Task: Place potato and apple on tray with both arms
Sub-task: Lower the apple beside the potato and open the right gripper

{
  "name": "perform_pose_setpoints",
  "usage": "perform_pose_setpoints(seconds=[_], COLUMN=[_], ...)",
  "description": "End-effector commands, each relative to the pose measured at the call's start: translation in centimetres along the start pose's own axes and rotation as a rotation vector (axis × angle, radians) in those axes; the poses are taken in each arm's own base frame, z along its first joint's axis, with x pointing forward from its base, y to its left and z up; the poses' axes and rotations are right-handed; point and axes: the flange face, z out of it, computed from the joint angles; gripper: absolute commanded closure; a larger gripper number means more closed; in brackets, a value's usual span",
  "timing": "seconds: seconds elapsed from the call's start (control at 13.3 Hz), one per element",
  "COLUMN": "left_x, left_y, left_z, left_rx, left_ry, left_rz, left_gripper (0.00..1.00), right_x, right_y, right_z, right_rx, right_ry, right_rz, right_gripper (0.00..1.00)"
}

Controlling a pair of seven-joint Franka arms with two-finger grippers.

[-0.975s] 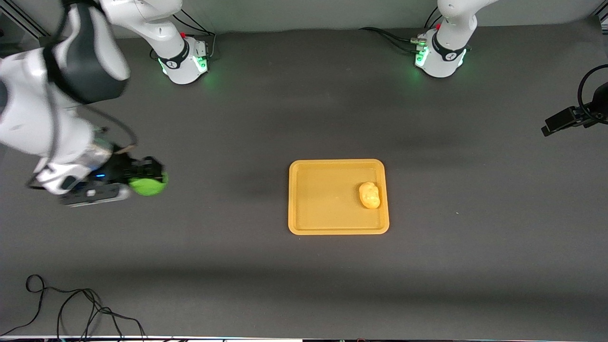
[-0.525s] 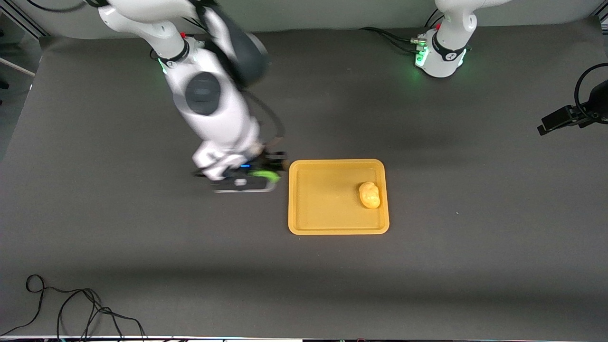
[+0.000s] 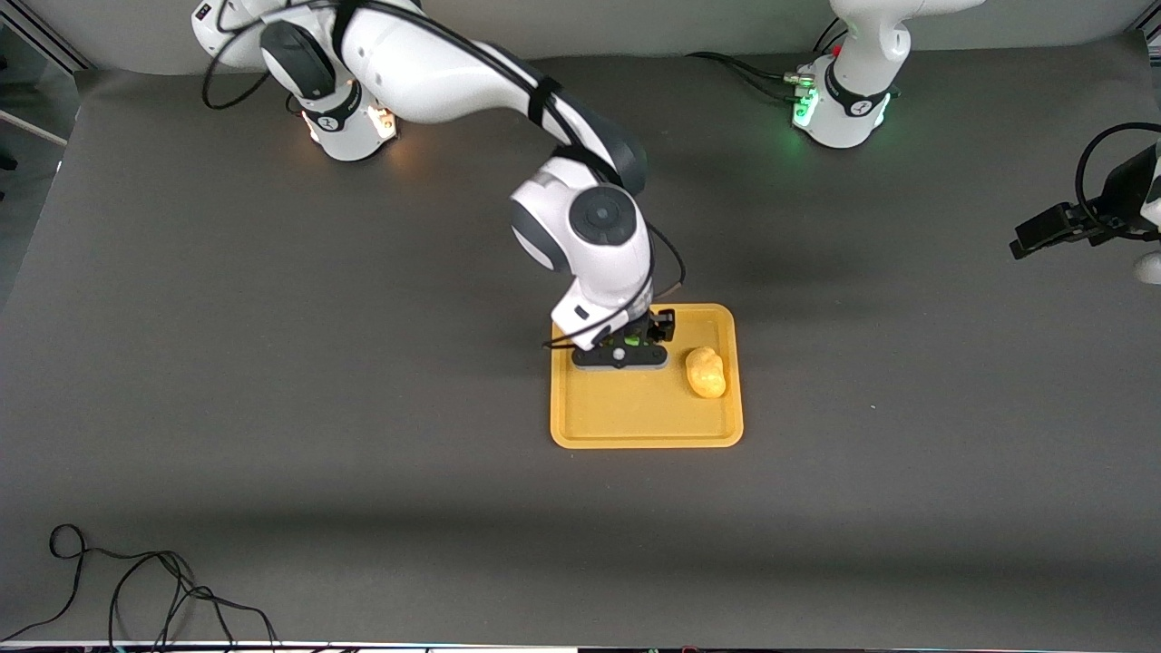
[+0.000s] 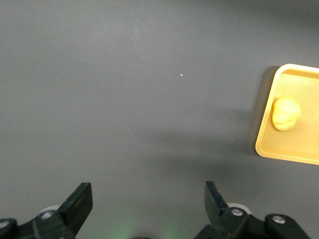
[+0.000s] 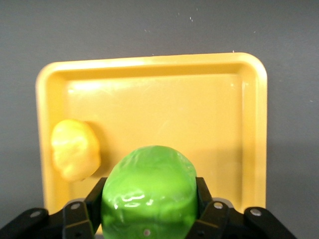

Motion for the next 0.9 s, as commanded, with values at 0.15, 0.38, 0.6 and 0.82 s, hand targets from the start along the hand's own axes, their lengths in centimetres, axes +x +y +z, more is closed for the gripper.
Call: perform_pose_setpoints(seconds=[0.15, 0.38, 0.6, 0.82], left_x=[0.0, 0.0, 0.0, 0.0], left_y=[0.1, -0.3, -0.8, -1.1], left_z=[1.3, 1.0, 1.0, 0.9], left_rx=[0.014, 0.013, 0.013, 0.01], left_ry=[-0.02, -0.018, -0.021, -0.02], left_rz=[-0.01, -0.017, -0.026, -0.031], left_gripper=[0.0, 0.0, 0.0, 0.0], right_x=[0.1, -1.2, -1.3, -1.0], right_y=[-0.2, -1.1, -0.9, -0.6], right_z=[7.1, 9.4, 10.2, 10.2], right_rx=[-0.017, -0.001, -0.011, -0.023], right_ry=[0.033, 0.044, 0.039, 0.052], right_rz=[-0.001, -0.021, -0.022, -0.032], right_gripper=[0.7, 0.7, 0.68, 0.68])
